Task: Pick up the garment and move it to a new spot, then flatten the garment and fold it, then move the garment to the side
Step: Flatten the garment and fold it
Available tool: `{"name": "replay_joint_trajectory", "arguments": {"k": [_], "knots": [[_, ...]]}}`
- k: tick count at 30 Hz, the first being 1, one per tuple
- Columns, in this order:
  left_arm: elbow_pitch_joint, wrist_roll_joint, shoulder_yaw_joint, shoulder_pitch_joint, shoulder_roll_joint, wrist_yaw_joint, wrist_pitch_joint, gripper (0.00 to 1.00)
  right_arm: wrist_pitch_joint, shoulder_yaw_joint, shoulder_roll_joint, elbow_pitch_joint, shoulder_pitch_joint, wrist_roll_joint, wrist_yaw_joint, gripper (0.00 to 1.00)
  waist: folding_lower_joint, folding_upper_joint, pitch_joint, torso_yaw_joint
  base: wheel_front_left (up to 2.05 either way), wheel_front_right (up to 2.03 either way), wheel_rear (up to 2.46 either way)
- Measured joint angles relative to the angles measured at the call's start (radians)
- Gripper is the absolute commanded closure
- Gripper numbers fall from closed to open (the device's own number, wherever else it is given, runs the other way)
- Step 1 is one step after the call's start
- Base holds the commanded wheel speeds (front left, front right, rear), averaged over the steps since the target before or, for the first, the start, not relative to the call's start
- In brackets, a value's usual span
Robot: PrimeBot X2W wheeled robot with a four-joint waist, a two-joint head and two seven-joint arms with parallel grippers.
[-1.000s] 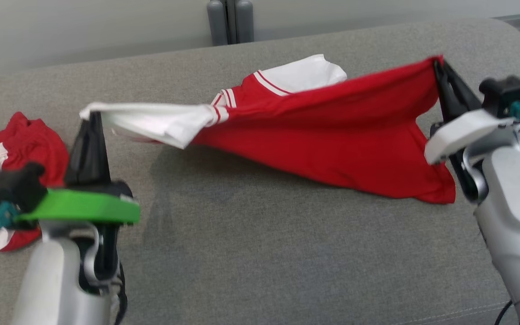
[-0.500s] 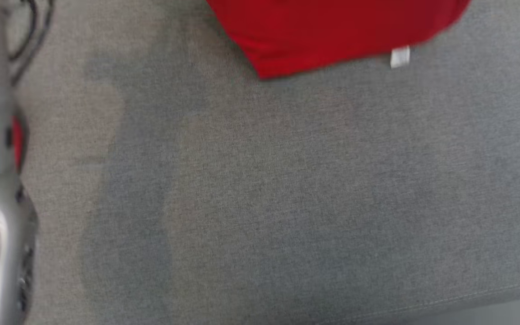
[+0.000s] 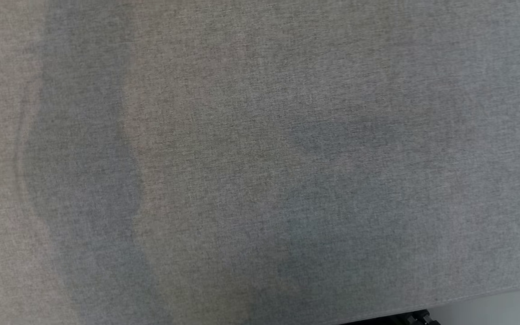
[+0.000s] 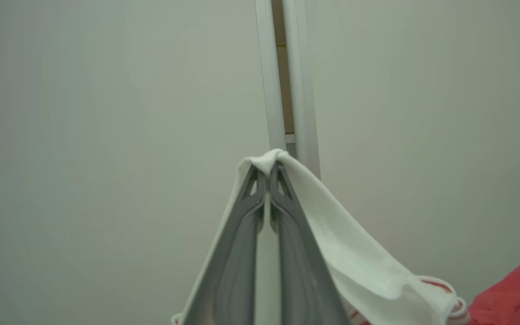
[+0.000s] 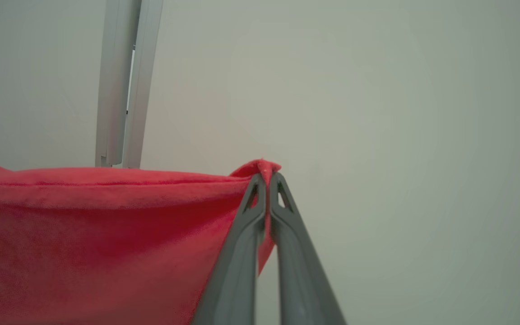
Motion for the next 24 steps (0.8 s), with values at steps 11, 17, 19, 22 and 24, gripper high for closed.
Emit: {"name": "replay_joint_trajectory", "arguments": {"k": [11,17,19,22,24], "knots": [[-0.299,-0.083,0.098,0.622,-0.029,-0.026,-0.006,1.00,-0.002,-0.070,-0.008,-0.188,0.425,-0.015,0.000,1.00,0.0000,0.0000,-0.022,0.078,0.00,0.00,0.00],[-0.505,-0.101,0.149,1.082,-0.021,-0.030,-0.006,1.00,-0.002,-0.092,0.001,-0.340,0.716,0.018,0.000,1.00,-0.0003,0.0000,-0.117,0.097,0.00,0.00,0.00],[-0.552,-0.123,0.177,1.233,-0.030,-0.025,-0.006,1.00,-0.002,-0.103,0.009,-0.388,0.810,0.022,0.001,1.00,-0.0003,0.0000,-0.157,0.097,0.00,0.00,0.00],[-0.613,-0.152,0.189,1.418,-0.064,-0.016,-0.006,1.00,-0.002,-0.134,0.021,-0.444,0.944,0.029,0.001,1.00,-0.0003,0.0000,-0.220,0.090,0.00,0.00,0.00],[-0.641,-0.164,0.190,1.510,-0.082,-0.016,-0.006,1.00,-0.002,-0.155,0.030,-0.478,1.032,0.030,0.001,1.00,-0.0003,0.0000,-0.260,0.086,0.00,0.00,0.00]]}}
